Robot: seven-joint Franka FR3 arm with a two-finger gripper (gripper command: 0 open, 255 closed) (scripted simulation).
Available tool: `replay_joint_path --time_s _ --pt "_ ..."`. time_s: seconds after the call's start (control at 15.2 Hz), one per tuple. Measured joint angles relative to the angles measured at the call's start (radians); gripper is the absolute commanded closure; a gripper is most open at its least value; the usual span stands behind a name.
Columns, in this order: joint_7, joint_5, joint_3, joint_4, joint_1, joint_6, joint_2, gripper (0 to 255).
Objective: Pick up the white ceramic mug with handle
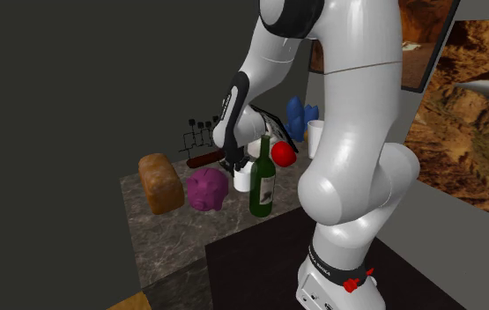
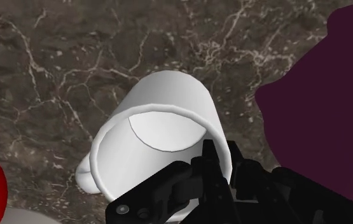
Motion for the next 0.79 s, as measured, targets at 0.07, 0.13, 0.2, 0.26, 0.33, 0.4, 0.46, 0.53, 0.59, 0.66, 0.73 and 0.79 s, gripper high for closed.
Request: replay_joint_path --time_s 0.07,0.13,0.2,0.26,0.33,0.4,0.46,0.53,0.59,0.66,0.73,0.79 --pt "0.0 0.002 0.002 -0.003 0.0 -0.011 -0.014 255" --pt "-0.003 0.006 0.005 -0.006 -0.001 -0.024 -0.029 255" --pt "-0.006 0.008 0.006 -0.009 -0.003 -0.034 -0.041 255" --pt "-0.011 0.012 0.008 -0.01 -0.006 -0.045 -0.054 255" --pt "-0.012 0.015 0.011 -0.009 -0.006 -0.06 -0.068 255" --pt "-0.019 0.02 0.012 -0.009 -0.009 -0.072 -0.08 255" --pt "-0.02 0.023 0.014 -0.009 -0.009 -0.087 -0.094 255" --pt "-0.025 0.027 0.016 -0.011 -0.011 -0.099 -0.109 255" --pt "-0.027 0.03 0.017 -0.01 -0.012 -0.114 -0.122 255" --pt "-0.03 0.034 0.019 -0.009 -0.012 -0.127 -0.135 255" --pt "-0.031 0.036 0.02 -0.008 -0.011 -0.14 -0.147 255" --pt "-0.034 0.038 0.021 -0.01 -0.013 -0.147 -0.156 255"
